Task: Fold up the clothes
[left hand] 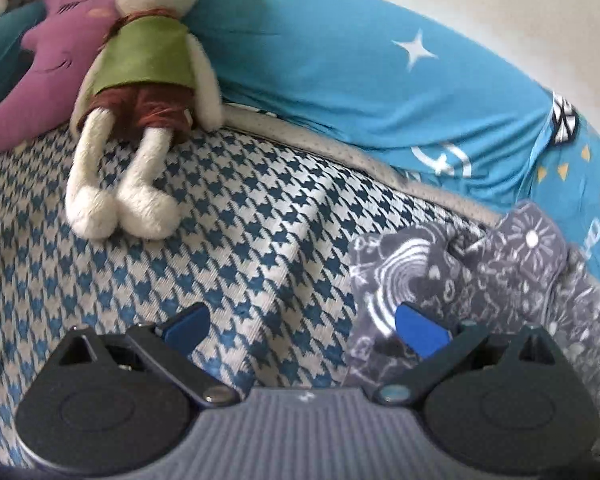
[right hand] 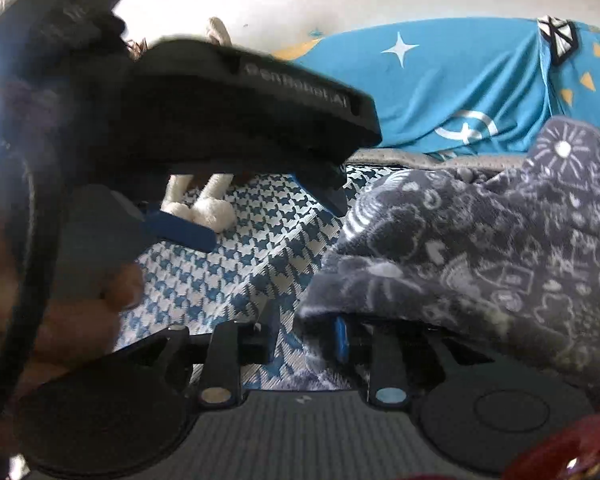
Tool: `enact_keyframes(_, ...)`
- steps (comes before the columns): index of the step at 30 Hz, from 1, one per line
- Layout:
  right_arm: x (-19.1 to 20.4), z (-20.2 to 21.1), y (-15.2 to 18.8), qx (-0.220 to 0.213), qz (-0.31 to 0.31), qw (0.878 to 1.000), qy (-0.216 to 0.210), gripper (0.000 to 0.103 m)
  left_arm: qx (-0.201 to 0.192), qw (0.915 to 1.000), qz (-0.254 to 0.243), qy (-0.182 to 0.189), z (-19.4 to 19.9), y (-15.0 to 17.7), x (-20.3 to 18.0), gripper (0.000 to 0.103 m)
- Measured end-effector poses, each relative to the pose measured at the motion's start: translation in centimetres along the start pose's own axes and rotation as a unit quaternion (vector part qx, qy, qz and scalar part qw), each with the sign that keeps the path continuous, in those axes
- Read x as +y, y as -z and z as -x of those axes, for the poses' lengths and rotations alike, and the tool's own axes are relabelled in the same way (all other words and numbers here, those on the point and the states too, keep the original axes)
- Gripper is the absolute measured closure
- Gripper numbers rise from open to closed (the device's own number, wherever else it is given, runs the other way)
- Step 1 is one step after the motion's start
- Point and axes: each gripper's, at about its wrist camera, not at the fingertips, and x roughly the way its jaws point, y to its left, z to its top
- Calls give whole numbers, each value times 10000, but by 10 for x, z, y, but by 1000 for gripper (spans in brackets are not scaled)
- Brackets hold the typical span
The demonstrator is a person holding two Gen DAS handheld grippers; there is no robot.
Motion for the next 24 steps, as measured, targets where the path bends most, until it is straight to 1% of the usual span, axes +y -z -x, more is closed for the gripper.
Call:
enact_keyframes(1, -1, 4, 0, 38, -18, 10000, -80, 68, 10, 10000, 3, -31, -2, 0, 0, 0)
enact_keyframes(3, -6, 13, 1, 226, -123, 9991, -324, 65, 28, 9999, 8, -109, -5, -1, 1, 0)
enact_keyframes(5, -9, 22, 1, 409, -177, 9978, -484, 65, 41, 9998, 15, -212, -7, 0, 2, 0)
enact_keyframes(6, -11, 27, 0, 467, -190, 9973, -525, 65, 41, 9998, -17, -203, -7, 1, 1, 0)
enact_keyframes(9, -16, 51, -3, 411, -270, 9971, -573, 65, 36, 9998, -143, -126, -3, 8, -5, 0)
enact_keyframes(13, -33, 87, -16, -15, -405, 9986, -352, 65, 29, 9995, -309, -23, 1, 16, -12, 0)
enact_keyframes(15, -45, 96, -24, -177, -517, 9983, -219, 65, 26, 9992, -393, 28, 3, 20, -16, 0)
enact_keyframes(17, -61, 101, -31, -320, -691, 9971, 8, 65, 23, 9988, -476, 80, 5, 24, -20, 0)
enact_keyframes(20, -84, 100, -34, -298, -977, 9942, 330, 65, 17, 9981, -601, 157, 8, 31, -26, 0)
enact_keyframes(24, -105, 103, -30, -211, -1316, 9883, 739, 65, 60, 9974, -719, 73, 7, 40, -28, 0)
